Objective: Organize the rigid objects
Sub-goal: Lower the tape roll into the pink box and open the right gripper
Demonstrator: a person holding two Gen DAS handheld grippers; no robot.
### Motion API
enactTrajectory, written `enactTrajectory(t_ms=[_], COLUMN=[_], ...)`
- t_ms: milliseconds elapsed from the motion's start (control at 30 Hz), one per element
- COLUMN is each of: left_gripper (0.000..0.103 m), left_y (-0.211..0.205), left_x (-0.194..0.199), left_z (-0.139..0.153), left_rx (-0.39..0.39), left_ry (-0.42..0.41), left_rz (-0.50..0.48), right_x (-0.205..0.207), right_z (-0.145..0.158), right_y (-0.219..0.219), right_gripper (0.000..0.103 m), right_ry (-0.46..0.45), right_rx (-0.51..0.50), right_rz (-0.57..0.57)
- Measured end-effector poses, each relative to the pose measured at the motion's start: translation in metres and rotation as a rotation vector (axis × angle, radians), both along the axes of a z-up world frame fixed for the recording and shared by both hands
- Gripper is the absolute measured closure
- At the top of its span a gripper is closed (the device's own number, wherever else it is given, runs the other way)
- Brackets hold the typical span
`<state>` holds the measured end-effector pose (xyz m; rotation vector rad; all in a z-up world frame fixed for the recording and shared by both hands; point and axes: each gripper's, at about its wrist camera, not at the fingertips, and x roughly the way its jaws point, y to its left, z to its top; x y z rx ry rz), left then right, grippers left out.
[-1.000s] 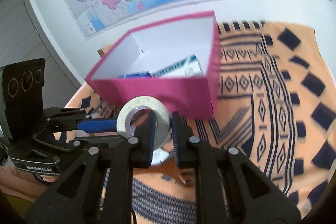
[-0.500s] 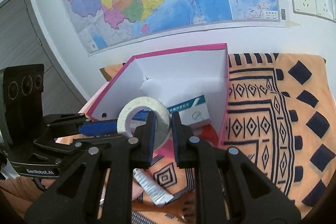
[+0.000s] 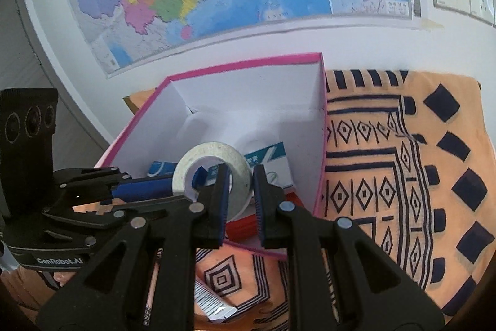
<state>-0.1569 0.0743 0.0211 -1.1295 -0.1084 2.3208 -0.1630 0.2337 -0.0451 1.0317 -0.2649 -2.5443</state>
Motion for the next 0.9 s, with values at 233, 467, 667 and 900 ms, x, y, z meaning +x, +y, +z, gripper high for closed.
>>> enactTrajectory(t_ms=[233,467,667,900], left_gripper=[0.075,0.073,0.067,0.067], left_y=[-0.010,-0.031,-0.045,-0.052], left_x=[0.007,0.044,0.078,0.087], left_z=[-0.004,0.013,0.014,-0.024], left_rx=[-0.059,-0.052,-0.073,-0.102], left_ry=[0.043,0.169,0.222,0.109], left_rz=[0.063,0.056,0.040,0.047], right_x=[0.000,0.033,0.065,0.084], right_z=[-0.007,0.000,-0.008,-0.032], right_y=[0.005,0.006,0.003,-0.007], right_gripper=[0.070,0.070,0.070,0.070], right_ry=[-0.035,0.012,0.008,-0.041], right_rx=[0.011,-0.022,-0.040,-0.024], right_rz=[-0.052,0.011,0.074,0.142])
